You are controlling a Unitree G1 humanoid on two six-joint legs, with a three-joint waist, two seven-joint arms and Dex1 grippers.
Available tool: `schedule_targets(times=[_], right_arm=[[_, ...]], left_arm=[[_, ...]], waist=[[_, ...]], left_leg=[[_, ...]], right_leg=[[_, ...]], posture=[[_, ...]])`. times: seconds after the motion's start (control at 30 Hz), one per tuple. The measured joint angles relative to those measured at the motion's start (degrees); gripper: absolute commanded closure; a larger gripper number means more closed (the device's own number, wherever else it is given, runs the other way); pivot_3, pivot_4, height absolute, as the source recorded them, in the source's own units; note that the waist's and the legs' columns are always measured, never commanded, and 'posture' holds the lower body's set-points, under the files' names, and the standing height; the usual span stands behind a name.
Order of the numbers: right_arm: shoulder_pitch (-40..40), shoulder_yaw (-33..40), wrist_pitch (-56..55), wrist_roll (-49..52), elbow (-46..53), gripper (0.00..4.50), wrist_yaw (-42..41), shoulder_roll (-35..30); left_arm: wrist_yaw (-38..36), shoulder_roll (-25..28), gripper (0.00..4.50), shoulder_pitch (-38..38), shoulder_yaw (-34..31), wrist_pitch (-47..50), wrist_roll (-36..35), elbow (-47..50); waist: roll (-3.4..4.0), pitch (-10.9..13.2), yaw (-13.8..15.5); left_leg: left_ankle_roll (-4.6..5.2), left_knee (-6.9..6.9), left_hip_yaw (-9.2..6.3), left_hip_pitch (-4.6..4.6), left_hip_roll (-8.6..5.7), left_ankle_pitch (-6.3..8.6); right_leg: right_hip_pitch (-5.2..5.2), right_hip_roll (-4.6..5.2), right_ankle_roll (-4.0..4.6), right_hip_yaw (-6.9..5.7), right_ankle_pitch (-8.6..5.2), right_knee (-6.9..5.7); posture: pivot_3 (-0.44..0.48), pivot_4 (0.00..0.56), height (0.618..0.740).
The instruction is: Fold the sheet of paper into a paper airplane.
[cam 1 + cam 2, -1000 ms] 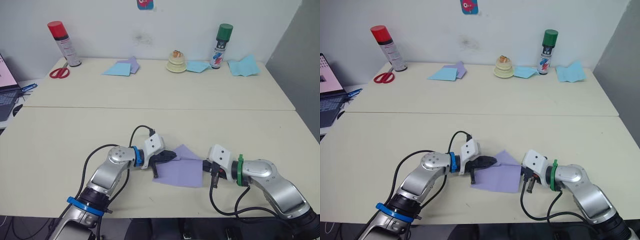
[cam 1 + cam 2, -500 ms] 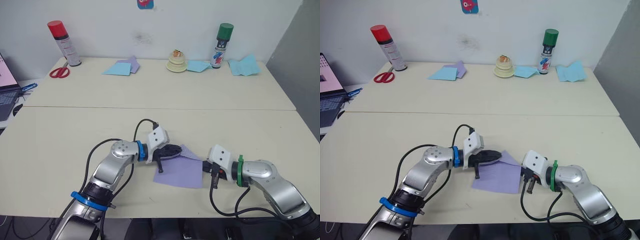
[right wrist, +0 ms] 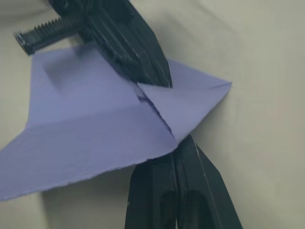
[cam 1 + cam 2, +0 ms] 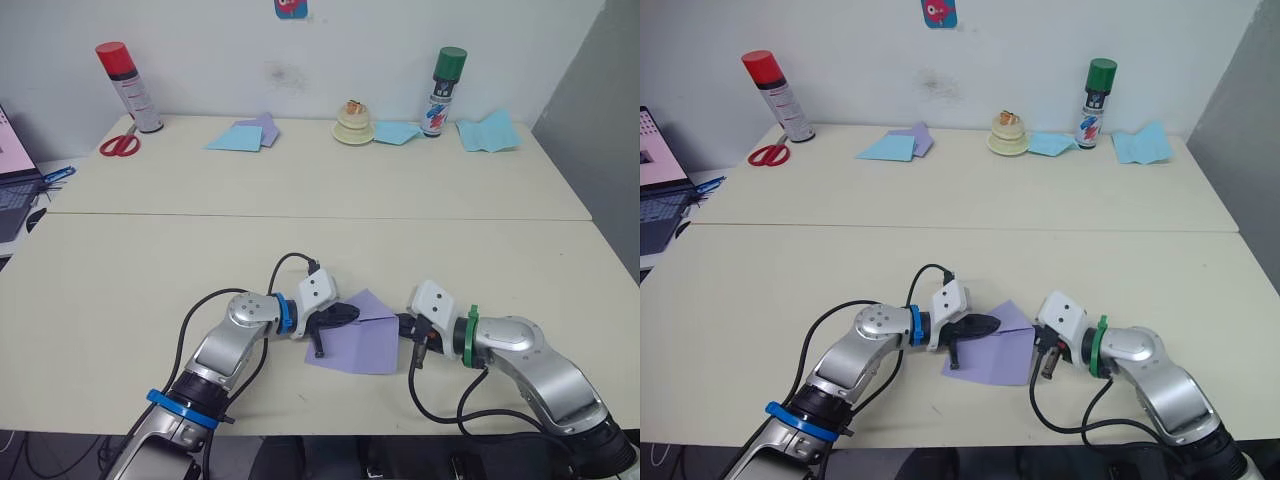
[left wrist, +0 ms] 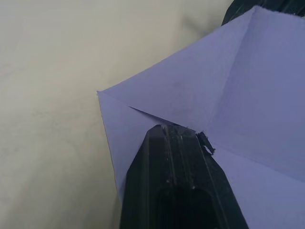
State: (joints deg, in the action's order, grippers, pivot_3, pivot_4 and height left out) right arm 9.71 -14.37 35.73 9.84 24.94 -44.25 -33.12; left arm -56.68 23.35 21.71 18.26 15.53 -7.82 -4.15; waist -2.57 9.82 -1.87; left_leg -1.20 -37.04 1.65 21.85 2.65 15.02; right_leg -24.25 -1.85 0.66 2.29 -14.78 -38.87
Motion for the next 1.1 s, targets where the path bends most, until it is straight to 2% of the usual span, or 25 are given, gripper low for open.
schedule_targets(times=[0.7, 0.87, 1.1], right_arm=[[4.9, -5.0, 1.1, -1.7, -1.6, 4.50, 3.4, 5.3], [5.4, -6.8, 0.4, -2.9, -3.5, 4.50, 4.6, 7.2], [6.1, -9.0, -1.6, -4.6, -6.3, 4.50, 4.7, 8.7]], left_arm=[[2.3, -0.3, 4.48, -2.7, -0.2, 0.2, 1.3, 2.9], [3.3, 0.3, 4.48, -4.6, -2.0, 3.8, -0.6, 5.3], [3.8, 4.3, 4.48, -8.8, -6.4, 10.3, -4.9, 10.6]], waist=[[0.02, 0.0, 0.0], [0.04, 0.0, -0.1], [0.05, 0.0, -0.6]], left_leg=[[0.00, -0.01, 0.00, -0.04, 0.01, 0.00], [0.00, -0.02, 0.00, -0.07, 0.03, 0.00], [0.00, 0.00, 0.01, -0.15, 0.08, 0.00]], right_leg=[[0.02, 0.00, 0.00, 0.00, 0.00, -0.03], [0.02, 0.00, 0.00, 0.01, 0.00, -0.08], [0.04, -0.02, 0.00, 0.01, 0.00, -0.12]], posture=[[0.000, 0.150, 0.725], [0.000, 0.150, 0.725], [0.000, 0.150, 0.725]])
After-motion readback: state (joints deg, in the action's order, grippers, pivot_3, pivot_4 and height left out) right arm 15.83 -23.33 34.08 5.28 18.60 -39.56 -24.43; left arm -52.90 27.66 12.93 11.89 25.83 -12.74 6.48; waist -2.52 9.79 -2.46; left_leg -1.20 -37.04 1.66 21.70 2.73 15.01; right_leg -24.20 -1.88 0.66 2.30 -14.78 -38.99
